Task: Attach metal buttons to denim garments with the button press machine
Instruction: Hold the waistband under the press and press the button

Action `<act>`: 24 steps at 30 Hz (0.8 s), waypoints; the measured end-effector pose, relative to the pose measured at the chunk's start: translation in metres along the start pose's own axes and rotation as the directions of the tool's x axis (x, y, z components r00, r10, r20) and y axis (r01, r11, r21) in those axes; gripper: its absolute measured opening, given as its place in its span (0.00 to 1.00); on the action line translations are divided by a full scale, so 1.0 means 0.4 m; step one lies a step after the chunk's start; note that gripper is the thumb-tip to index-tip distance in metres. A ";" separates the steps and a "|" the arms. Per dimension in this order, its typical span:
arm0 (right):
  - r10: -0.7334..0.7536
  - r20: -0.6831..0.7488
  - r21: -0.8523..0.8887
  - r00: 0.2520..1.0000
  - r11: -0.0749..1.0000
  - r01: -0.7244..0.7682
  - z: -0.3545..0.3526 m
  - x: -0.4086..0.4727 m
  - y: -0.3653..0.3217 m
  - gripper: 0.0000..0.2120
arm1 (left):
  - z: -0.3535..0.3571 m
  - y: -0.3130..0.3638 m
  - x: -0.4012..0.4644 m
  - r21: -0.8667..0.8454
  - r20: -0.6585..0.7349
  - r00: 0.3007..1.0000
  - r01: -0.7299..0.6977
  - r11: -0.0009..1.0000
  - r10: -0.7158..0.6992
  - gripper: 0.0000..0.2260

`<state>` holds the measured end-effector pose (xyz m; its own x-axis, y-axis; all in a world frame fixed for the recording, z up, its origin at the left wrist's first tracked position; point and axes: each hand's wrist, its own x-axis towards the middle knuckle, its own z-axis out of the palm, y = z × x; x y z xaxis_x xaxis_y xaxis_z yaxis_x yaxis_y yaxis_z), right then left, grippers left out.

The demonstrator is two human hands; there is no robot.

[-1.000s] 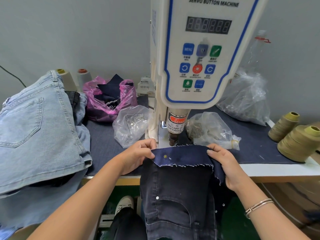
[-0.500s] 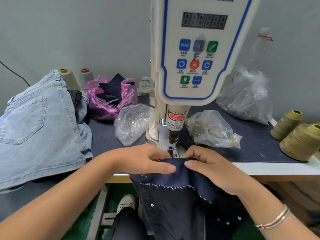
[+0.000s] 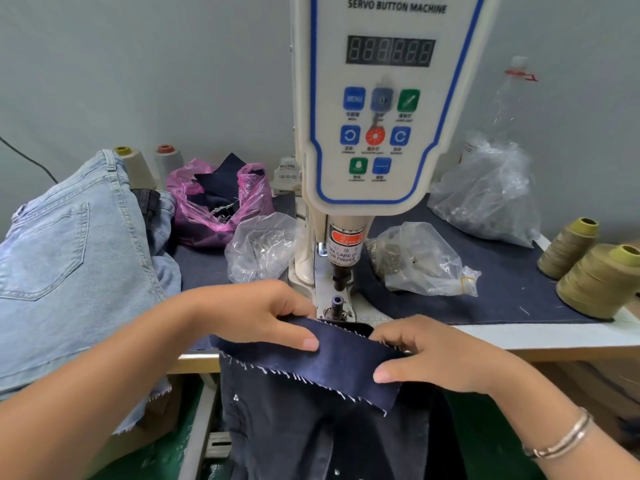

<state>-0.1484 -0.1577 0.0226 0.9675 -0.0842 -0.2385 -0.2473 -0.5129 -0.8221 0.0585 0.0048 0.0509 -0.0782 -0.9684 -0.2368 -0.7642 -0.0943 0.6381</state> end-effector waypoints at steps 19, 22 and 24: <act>-0.065 -0.437 0.167 0.897 0.974 0.152 -0.022 0.052 -0.010 0.09 | 0.044 -0.024 -0.010 0.038 -0.304 0.952 -0.003 0.999 0.014 0.15; 0.005 -0.851 -0.124 0.526 0.970 -0.209 -0.134 0.069 0.068 0.06 | -0.020 -0.099 -0.031 0.154 -0.329 0.944 0.092 0.984 -0.037 0.16; -0.015 -0.894 -0.282 0.447 0.794 -0.538 -0.187 0.093 0.123 0.08 | -0.043 -0.148 -0.017 0.239 -0.305 0.949 0.161 0.958 -0.084 0.16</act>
<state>-0.1205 -0.2500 0.0121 0.4837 -0.7939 0.3684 -0.7019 -0.6034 -0.3785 0.1154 0.0131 0.0274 0.1852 -0.9812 -0.0543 -0.8973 -0.1914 0.3977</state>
